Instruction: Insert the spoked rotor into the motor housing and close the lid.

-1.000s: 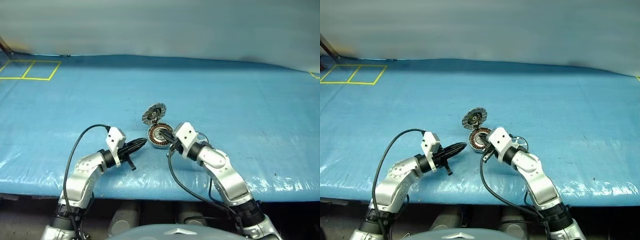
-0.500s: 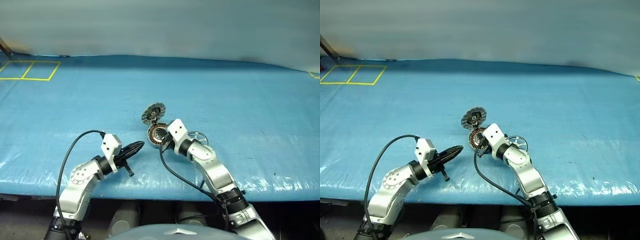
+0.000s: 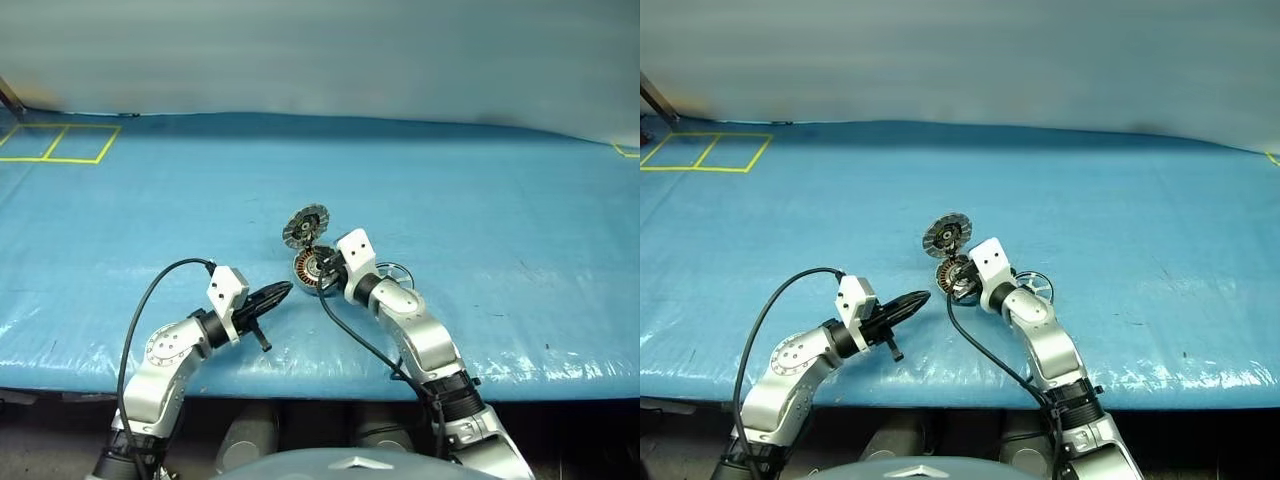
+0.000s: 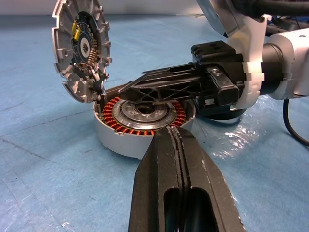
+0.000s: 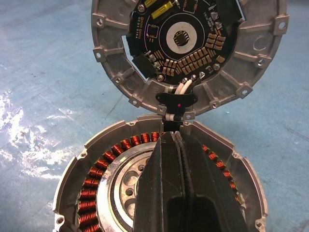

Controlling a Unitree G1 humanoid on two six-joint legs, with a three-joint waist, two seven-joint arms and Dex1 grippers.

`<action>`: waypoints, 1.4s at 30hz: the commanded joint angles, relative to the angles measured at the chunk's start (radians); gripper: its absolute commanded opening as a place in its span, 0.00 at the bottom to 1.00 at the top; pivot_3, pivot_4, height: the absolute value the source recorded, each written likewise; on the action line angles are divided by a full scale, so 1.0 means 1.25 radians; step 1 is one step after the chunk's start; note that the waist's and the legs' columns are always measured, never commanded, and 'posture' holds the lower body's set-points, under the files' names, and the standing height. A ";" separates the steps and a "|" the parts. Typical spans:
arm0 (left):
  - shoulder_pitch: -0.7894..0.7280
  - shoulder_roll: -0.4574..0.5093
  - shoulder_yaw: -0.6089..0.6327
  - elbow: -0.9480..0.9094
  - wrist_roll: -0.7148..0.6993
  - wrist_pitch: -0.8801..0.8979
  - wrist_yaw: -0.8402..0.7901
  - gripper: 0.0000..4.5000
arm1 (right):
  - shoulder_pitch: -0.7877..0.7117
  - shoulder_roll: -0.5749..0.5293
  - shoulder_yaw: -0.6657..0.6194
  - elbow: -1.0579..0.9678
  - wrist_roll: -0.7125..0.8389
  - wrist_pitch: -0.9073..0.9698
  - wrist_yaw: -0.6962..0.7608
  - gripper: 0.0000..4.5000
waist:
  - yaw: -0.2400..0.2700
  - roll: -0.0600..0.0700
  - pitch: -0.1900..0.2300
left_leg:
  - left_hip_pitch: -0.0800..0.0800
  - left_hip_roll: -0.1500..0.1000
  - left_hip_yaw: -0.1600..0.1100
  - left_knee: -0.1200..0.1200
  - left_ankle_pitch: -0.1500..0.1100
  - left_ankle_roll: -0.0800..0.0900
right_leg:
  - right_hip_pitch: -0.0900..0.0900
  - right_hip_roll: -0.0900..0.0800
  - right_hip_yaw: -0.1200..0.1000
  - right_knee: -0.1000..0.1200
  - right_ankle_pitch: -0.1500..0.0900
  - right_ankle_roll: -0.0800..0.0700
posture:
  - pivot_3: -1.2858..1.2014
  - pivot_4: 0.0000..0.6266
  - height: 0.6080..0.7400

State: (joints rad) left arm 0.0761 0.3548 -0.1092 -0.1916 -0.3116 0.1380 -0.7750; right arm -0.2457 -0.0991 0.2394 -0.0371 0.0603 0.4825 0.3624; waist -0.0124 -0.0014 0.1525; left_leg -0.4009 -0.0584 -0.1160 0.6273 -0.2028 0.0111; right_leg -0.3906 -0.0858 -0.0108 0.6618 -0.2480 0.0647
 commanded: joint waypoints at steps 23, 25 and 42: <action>-0.039 -0.008 -0.011 0.005 0.002 0.011 0.023 0.00 | 0.080 -0.169 0.209 -0.029 -0.237 0.096 -0.037 0.00 | 0.006 -0.002 -0.010 | 0.005 -0.001 -0.001 -0.001 -0.003 -0.005 | 0.008 -0.007 -0.001 -0.003 -0.001 0.000 | 0.52 0.24 1.00; -0.043 -0.008 -0.013 0.009 0.003 0.011 0.024 0.00 | 0.087 -0.172 0.203 -0.040 -0.237 0.105 -0.029 0.00 | 0.007 -0.002 -0.010 | 0.005 -0.001 -0.002 -0.001 -0.003 -0.005 | 0.008 -0.008 -0.001 -0.003 -0.001 0.000 | 0.52 0.24 1.00; -0.056 -0.013 -0.023 0.016 0.018 0.010 0.030 0.00 | 0.132 0.011 -0.038 -0.104 -0.040 0.466 -0.077 0.00 | 0.013 -0.003 -0.019 | 0.005 -0.001 -0.004 -0.006 -0.003 -0.005 | 0.008 -0.009 0.000 -0.006 -0.004 0.000 | 0.52 0.24 1.00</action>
State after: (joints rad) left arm 0.0218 0.3439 -0.1289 -0.1637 -0.2926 0.1602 -0.7415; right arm -0.1674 -0.0717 0.2384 -0.2907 0.0101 0.8897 0.2983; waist 0.0033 -0.0054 0.1293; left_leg -0.3947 -0.0597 -0.1215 0.6191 -0.2069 0.0046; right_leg -0.3808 -0.0967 -0.0113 0.6541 -0.2535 0.0647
